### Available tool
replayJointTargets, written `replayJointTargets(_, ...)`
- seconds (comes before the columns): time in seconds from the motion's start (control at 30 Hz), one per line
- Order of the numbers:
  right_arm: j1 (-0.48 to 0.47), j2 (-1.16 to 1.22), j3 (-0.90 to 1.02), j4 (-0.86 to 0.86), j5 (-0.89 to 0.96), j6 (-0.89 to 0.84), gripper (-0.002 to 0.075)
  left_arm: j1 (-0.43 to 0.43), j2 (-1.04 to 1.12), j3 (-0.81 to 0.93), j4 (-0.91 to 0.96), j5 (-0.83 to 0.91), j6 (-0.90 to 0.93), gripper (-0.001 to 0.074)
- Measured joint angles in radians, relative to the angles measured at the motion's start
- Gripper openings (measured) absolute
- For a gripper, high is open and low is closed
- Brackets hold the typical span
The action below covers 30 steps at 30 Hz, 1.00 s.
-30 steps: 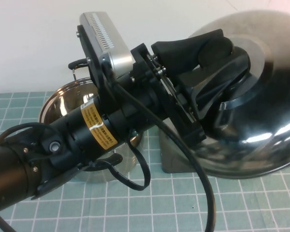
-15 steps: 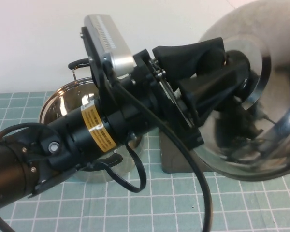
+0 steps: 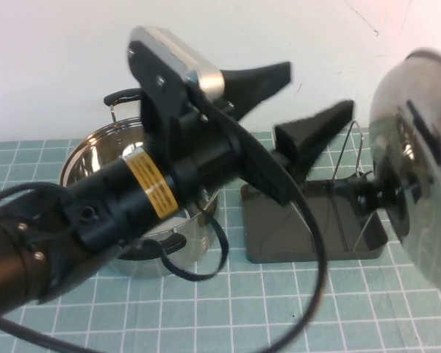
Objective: Put pot lid on rack
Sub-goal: Hand over the pot lid, then place the pot lid on the pot rack
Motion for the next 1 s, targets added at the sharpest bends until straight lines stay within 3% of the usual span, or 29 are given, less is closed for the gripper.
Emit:
replayJointTargets(0.07,0.0,0.0,-0.029,0.0,-0.002,-0.004,0.0016,0.018,-0.018,0.0,-0.027,0.031,0.016,0.0606)
replayJointTargets(0.13,0.0,0.0,-0.064,0.0,-0.018,-0.004,0.0016,0.045,-0.045,0.0,-0.043,0.071,0.023,0.0531)
replayJointTargets(0.2,0.0,0.008,-0.102,0.0,-0.04,-0.004,0.0016,0.072,-0.083,0.0,-0.052,0.125,0.023,0.0418)
replayJointTargets(0.33,0.0,0.057,-0.194,0.0,-0.043,-0.022,0.0016,0.115,-0.161,0.0,-0.054,0.305,0.019,0.0113)
replayJointTargets(0.4,0.0,0.106,-0.237,0.002,-0.035,-0.04,0.0016,0.121,-0.191,0.0,-0.05,0.392,0.019,0.0053)
replayJointTargets(0.53,0.0,0.217,-0.296,0.002,-0.033,-0.051,0.0016,0.125,-0.245,0.002,-0.014,0.546,0.006,0.0012)
replayJointTargets(0.67,0.034,0.347,-0.34,0.002,-0.053,-0.063,0.0016,0.125,-0.278,0.05,-0.006,0.588,-0.022,0.0003)
replayJointTargets(0.87,0.222,0.559,-0.478,0.002,-0.063,-0.123,0.0016,0.125,-0.297,0.187,0.0,0.461,-0.041,0.0002)
replayJointTargets(1.0,0.28,0.643,-0.541,0.002,-0.05,-0.164,0.0016,0.125,-0.299,0.279,0.015,0.325,-0.114,0.0002)
